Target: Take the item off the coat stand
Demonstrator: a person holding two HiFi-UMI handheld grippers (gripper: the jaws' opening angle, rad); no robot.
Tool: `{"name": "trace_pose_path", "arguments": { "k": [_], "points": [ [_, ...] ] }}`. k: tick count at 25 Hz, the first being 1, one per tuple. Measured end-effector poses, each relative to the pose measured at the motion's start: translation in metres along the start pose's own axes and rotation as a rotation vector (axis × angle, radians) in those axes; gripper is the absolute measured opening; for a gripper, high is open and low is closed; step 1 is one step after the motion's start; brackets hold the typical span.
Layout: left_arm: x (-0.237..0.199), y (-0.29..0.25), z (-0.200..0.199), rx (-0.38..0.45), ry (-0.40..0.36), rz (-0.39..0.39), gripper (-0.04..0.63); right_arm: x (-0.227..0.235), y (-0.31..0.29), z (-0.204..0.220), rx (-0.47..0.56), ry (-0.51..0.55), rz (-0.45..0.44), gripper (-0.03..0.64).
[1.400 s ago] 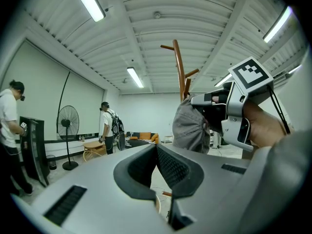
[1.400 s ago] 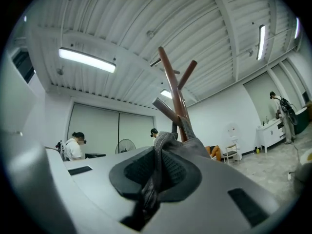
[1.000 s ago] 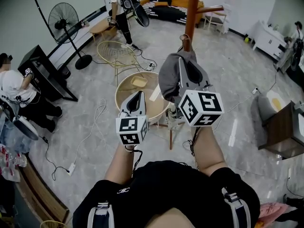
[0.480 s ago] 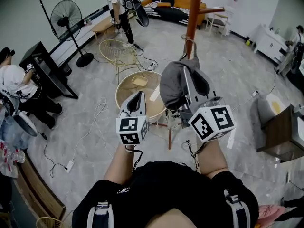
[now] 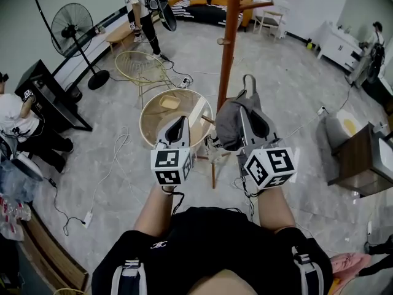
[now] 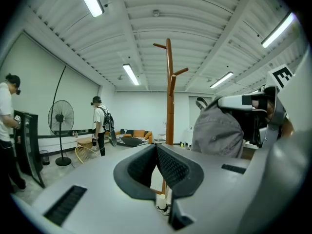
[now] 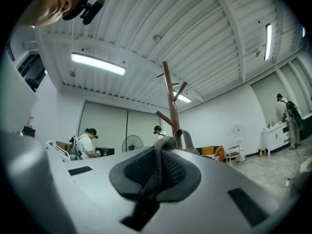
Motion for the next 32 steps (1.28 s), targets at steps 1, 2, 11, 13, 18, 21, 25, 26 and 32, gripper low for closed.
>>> {"name": "trace_pose_path", "arguments": {
  "k": [1,2,11,13,18,21,25,26,32],
  "points": [
    [0.004,-0.002,0.001,-0.004,0.0,0.009,0.017,0.006,0.004,0.005,-0.016,-0.003,0.016,0.034],
    [0.008,-0.005,0.002,-0.009,0.001,0.017,0.017,0.012,0.008,0.01,-0.03,-0.008,0.031,0.034],
    [0.039,-0.025,0.022,-0.064,-0.002,0.099,0.017,0.052,0.03,0.061,-0.151,-0.02,0.153,0.034],
    [0.045,-0.029,0.029,-0.08,0.0,0.112,0.017,0.058,0.033,0.073,-0.176,-0.02,0.173,0.034],
    [0.053,-0.034,0.039,-0.108,0.003,0.135,0.017,0.07,0.037,0.097,-0.212,-0.033,0.207,0.034],
    [0.057,-0.036,0.04,-0.116,0.002,0.146,0.017,0.076,0.036,0.107,-0.224,-0.064,0.218,0.032],
    [0.061,-0.038,0.04,-0.119,-0.002,0.153,0.017,0.077,0.034,0.111,-0.241,-0.069,0.214,0.029],
    [0.06,-0.038,0.04,-0.119,-0.003,0.153,0.017,0.077,0.034,0.111,-0.244,-0.075,0.215,0.029],
    [0.055,-0.042,0.041,-0.125,-0.002,0.144,0.017,0.076,0.026,0.109,-0.241,-0.088,0.214,0.029]
  ]
}}
Point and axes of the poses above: the fingertips, and each gripper's own axes: y backward along the fingers, x to its right, z out of its underside, the point moved 5 cm from there along y, backward along the fingers, and after that the axes turned 1 degree about y, right-handed, at the moved point
